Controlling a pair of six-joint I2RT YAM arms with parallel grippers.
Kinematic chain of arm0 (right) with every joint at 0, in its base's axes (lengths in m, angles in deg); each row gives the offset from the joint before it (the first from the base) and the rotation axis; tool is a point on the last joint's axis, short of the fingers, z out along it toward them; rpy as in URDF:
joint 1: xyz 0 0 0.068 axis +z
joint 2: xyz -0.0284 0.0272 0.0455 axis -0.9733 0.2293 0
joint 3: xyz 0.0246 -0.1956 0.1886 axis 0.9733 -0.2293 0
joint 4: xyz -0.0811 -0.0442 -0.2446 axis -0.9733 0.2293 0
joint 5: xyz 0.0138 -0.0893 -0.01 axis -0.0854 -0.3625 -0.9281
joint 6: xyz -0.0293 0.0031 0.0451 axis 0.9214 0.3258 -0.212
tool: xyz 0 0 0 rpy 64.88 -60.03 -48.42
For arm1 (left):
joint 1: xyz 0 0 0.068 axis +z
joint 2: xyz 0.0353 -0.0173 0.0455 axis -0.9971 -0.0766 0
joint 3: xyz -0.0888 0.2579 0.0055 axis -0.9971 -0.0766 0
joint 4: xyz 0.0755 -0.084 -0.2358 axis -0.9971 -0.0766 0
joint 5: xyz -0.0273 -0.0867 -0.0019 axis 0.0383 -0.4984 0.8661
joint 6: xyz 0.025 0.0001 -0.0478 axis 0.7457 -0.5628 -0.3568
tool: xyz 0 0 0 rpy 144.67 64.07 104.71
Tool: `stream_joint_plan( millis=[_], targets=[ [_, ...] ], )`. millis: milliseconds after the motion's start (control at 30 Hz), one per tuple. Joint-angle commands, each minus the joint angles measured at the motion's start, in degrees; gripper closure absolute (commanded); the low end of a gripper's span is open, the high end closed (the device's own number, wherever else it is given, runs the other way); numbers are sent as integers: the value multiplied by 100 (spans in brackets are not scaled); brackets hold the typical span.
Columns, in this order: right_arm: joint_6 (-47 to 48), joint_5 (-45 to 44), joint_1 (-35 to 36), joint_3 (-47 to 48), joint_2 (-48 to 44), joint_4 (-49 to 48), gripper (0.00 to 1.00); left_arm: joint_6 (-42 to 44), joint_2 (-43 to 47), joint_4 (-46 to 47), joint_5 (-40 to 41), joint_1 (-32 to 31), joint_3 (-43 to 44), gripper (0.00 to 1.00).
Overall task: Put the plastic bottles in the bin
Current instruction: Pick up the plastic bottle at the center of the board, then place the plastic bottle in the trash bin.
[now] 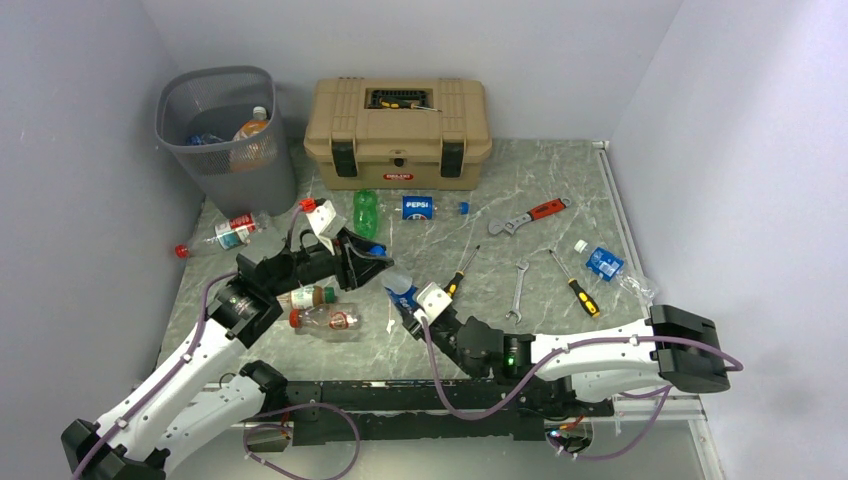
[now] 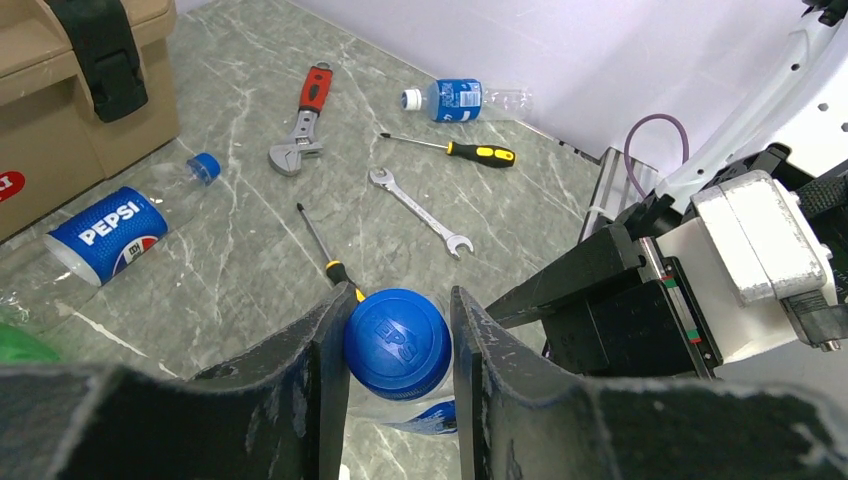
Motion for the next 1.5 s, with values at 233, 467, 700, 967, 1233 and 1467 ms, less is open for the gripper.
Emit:
stream_joint_plan(
  millis=[233, 467, 700, 967, 1233, 1467],
  targets=[
    [-272, -49, 73, 500, 98, 44, 43, 85, 25, 60, 40, 25, 117, 100],
    [-487, -123, 69, 505, 69, 181, 0, 164, 157, 30, 297, 25, 100, 100],
    [-1280, -292, -18, 864, -256, 897, 0, 384, 389, -466, 1437, 25, 170, 100],
    [-1947, -333, -432, 1826, -1184, 2731, 0, 832, 1216, -302, 2352, 25, -98, 100],
    [-3911, 1278, -2507, 1151, -1351, 3362, 0, 1291, 1314, -216, 2545, 25, -51, 100],
    [-3949, 2159, -2761, 360, -1649, 2692, 0, 1670, 864, -474, 3070, 25, 919, 100]
  ],
)
